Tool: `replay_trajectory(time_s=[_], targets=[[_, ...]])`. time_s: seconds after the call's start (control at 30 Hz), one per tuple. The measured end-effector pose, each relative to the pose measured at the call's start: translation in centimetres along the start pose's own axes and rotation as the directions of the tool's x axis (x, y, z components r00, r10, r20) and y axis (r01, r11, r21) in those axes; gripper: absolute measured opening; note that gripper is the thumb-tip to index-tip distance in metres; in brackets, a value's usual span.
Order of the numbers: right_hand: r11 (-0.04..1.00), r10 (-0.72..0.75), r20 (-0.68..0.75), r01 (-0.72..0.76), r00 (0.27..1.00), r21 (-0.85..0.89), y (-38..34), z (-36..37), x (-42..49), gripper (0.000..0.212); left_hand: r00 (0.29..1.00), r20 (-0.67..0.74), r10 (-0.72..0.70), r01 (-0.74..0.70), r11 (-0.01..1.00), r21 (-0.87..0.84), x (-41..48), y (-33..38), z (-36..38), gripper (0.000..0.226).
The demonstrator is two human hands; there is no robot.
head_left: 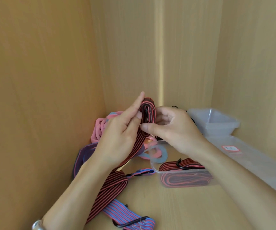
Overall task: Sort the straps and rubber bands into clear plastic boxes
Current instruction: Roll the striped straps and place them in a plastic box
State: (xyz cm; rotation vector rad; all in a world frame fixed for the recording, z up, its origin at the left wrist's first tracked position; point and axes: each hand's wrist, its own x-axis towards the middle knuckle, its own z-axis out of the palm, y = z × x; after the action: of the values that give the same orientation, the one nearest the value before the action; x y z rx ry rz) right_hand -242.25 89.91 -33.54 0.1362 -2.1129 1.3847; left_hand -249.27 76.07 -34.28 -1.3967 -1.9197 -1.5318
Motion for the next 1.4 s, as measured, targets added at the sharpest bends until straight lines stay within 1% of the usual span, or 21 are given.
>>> replay_trajectory(time_s=[0.13,0.17,0.23,0.27,0.3,0.37,0.43,0.5,0.57,0.63,0.7,0.8,0.93,1.0,1.1,1.13,1.23,1.3,1.4], targets=[[0.993,0.028,0.044,-0.033,0.999,0.110,-0.2,0.1,-0.2,0.022,1.000,0.015,-0.007,0.008,1.000,-0.007,0.3,0.0,-0.2,0.043],[0.987,0.042,0.043,-0.048,0.998,0.152,-0.4,0.1,-0.3,0.025,1.000,0.021,-0.007,0.008,1.000,-0.019,0.3,0.0,-0.3,0.040],[0.964,0.078,0.030,-0.083,0.997,0.252,-0.5,-0.1,-0.2,0.038,0.999,0.040,0.011,-0.010,1.000,-0.026,0.4,-0.1,-0.4,0.035],[0.953,0.090,0.025,-0.093,0.996,0.287,-0.6,-0.1,-0.1,0.039,0.999,0.042,0.033,-0.033,0.999,-0.003,0.4,-0.2,-0.5,0.035],[0.946,0.094,0.019,-0.095,0.995,0.309,-0.6,-0.2,-0.1,0.034,0.998,0.035,0.055,-0.056,0.998,0.031,0.4,-0.3,-0.5,0.035],[0.936,0.104,-0.001,-0.097,0.995,0.338,-0.6,-0.1,-0.1,0.021,0.996,0.008,0.085,-0.086,0.991,0.101,0.5,-0.5,-0.4,0.036],[0.928,0.108,-0.021,-0.093,0.994,0.360,-0.6,-0.2,-0.1,0.017,0.995,0.019,0.093,-0.095,0.979,0.182,0.9,-0.5,-0.4,0.041],[0.919,0.105,-0.039,-0.082,0.994,0.386,-0.7,-0.4,-0.1,0.014,0.994,0.080,0.078,-0.097,0.958,0.270,1.5,-0.2,-0.5,0.047],[0.909,0.100,-0.064,-0.065,0.993,0.412,-1.0,-0.8,0.0,0.011,0.984,0.173,0.051,-0.108,0.936,0.336,2.1,0.4,-0.6,0.057],[0.906,0.096,-0.078,-0.055,0.992,0.420,-1.0,-1.0,0.1,0.010,0.968,0.252,0.024,-0.120,0.920,0.373,2.3,1.1,-0.4,0.066],[0.905,0.100,-0.079,-0.058,0.992,0.422,-1.1,-1.4,0.1,0.009,0.957,0.290,0.026,-0.146,0.905,0.400,2.6,1.7,-0.2,0.071],[0.902,0.116,-0.079,-0.072,0.990,0.426,-1.1,-1.7,0.3,0.007,0.951,0.303,0.059,-0.195,0.877,0.440,3.0,1.6,0.1,0.072],[0.911,0.121,-0.071,-0.082,0.990,0.404,-0.9,-1.5,0.4,0.005,0.960,0.273,0.055,-0.190,0.846,0.498,2.6,1.2,0.4,0.076],[0.914,0.127,-0.070,-0.090,0.989,0.395,-0.9,-1.3,0.5,0.004,0.974,0.222,0.038,-0.153,0.836,0.527,2.2,1.4,0.4,0.069],[0.932,0.147,-0.087,-0.108,0.985,0.346,-1.3,-0.6,1.1,0.001,0.983,0.180,0.042,-0.132,0.841,0.525,2.5,1.9,-0.2,0.033],[0.939,0.144,-0.091,-0.107,0.985,0.326,-1.7,-0.4,1.6,0.001,0.984,0.172,0.038,-0.125,0.840,0.528,2.7,2.1,-0.6,0.028],[0.959,0.098,-0.110,-0.064,0.989,0.276,-4.1,-0.1,3.7,0.003,0.994,0.108,0.017,-0.069,0.862,0.502,3.7,2.5,-2.1,0.028],[0.970,0.049,-0.140,-0.014,0.989,0.242,-6.2,-0.5,5.4,0.005,0.998,0.053,-0.019,-0.007,0.890,0.456,4.4,2.7,-3.2,0.019],[0.974,0.013,-0.167,0.026,0.986,0.227,-9.1,-1.2,7.4,0.007,0.998,-0.028,-0.059,0.065,0.951,0.302,5.5,3.8,-4.2,0.006]])
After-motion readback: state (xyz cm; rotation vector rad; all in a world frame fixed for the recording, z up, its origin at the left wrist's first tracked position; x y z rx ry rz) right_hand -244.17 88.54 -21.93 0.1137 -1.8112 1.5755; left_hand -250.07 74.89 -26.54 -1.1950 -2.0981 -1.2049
